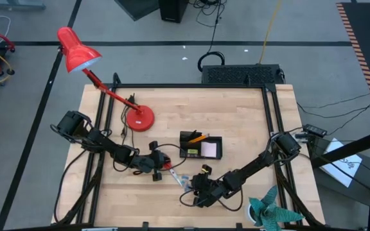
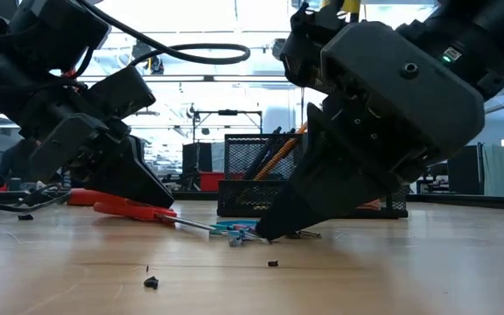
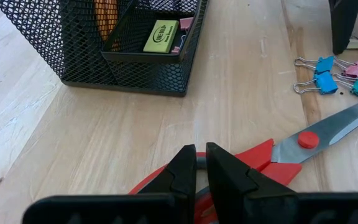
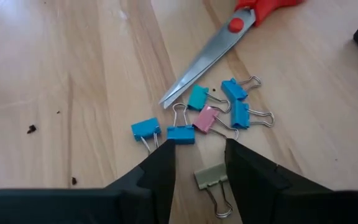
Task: Pick and place office supplies into organizer
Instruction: Put the green binder clip into the black desk organizer
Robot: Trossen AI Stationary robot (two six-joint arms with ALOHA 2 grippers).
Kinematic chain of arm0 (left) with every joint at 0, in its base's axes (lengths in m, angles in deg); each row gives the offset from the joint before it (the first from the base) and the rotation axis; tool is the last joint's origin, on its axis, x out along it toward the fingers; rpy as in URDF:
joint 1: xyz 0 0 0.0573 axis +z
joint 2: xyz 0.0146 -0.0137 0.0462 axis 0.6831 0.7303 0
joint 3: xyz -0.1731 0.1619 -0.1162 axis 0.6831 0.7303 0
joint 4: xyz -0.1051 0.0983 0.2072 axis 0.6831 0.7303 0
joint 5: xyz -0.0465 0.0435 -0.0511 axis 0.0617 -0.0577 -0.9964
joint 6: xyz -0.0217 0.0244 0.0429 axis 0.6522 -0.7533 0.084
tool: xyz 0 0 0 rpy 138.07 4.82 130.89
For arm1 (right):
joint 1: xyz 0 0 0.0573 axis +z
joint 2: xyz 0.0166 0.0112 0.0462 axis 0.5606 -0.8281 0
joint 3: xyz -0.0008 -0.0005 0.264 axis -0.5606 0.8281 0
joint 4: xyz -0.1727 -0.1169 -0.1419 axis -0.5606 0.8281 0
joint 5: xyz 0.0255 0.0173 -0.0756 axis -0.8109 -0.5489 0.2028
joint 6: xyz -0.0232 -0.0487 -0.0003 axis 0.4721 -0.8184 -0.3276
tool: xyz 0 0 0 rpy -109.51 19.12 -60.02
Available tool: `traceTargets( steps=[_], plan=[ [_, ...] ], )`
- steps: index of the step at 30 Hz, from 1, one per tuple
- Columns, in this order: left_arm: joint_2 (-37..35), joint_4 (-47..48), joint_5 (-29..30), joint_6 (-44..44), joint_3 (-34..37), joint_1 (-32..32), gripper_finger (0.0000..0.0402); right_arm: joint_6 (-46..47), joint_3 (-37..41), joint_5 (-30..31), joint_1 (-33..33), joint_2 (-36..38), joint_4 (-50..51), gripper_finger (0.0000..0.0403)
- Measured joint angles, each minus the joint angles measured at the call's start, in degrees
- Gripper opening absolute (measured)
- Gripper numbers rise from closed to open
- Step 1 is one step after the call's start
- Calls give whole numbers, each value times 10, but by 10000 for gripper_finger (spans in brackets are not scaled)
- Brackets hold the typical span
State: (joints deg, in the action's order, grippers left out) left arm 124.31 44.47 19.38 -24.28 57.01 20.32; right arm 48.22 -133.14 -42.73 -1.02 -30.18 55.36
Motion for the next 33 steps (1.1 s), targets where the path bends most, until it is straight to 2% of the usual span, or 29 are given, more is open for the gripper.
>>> traceTargets(
  steps=[13,18,25,33],
  plan=[
    [0,0,0,0,0,0,47,-69,2,29,10,66,-38,130],
    [0,0,-1,0,0,0,47,-61,3,28,12,53,-22,130],
    [0,0,-1,0,0,0,47,-119,0,-12,11,32,-34,130],
    [0,0,-3,0,0,0,47,-152,0,-12,7,27,-35,130]
  ],
)
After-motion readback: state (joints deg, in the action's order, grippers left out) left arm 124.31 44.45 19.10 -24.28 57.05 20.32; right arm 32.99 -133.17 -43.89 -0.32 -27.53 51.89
